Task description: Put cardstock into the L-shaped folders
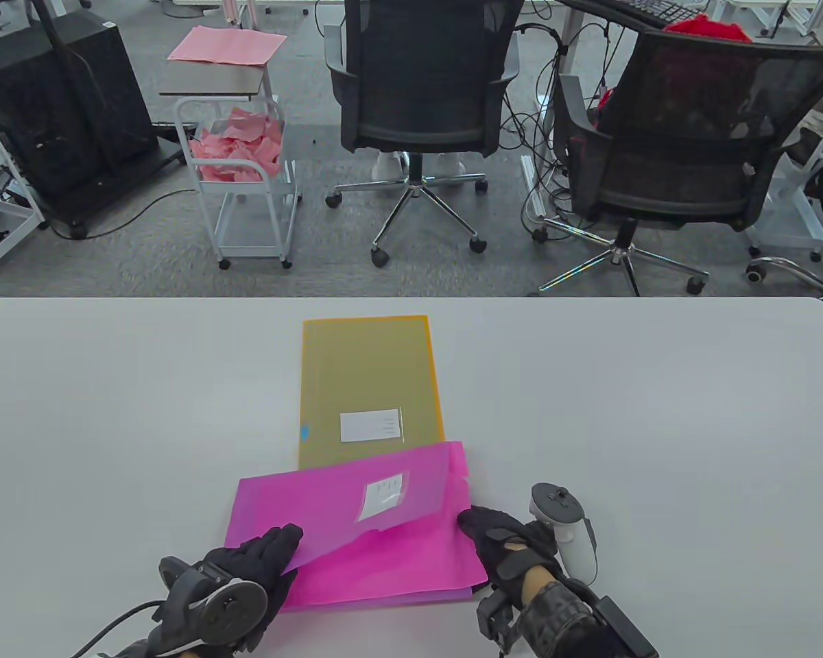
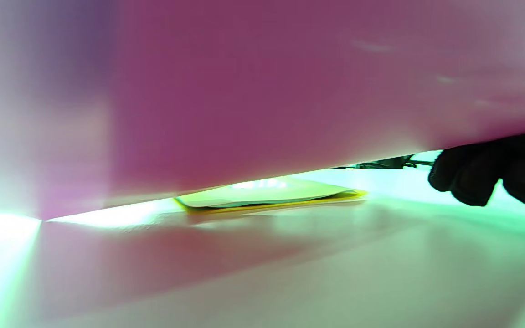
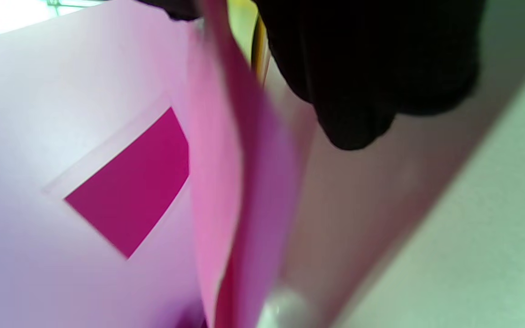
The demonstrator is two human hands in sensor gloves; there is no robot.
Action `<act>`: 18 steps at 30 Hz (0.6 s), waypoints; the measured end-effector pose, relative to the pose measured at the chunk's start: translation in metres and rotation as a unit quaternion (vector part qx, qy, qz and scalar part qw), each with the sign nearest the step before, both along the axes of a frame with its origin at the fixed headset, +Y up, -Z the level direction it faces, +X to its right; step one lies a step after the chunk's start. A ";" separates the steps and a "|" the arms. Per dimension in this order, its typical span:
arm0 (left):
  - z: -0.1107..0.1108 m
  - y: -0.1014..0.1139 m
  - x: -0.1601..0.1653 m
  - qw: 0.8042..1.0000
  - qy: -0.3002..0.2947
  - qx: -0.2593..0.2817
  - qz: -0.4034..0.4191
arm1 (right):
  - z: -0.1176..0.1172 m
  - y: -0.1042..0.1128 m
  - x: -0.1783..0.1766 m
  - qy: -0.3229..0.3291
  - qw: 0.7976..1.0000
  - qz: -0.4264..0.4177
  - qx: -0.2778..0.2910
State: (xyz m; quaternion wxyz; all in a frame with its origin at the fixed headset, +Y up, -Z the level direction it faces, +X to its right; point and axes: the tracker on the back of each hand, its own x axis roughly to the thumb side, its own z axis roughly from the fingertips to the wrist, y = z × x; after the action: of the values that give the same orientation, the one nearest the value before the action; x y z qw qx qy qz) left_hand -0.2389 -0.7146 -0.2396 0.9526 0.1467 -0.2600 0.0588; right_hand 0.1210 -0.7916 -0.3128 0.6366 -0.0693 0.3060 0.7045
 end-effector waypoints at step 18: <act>0.010 0.001 0.008 0.994 -0.088 0.051 -0.043 | -0.005 0.001 -0.003 0.084 0.985 -0.143 -0.045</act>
State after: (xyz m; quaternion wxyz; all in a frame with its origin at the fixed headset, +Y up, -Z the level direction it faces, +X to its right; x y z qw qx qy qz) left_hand -0.2308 -0.7138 -0.2293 0.9186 0.1785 -0.3520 0.0171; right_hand 0.1178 -0.7910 -0.3175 0.6988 0.0061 0.3969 0.5951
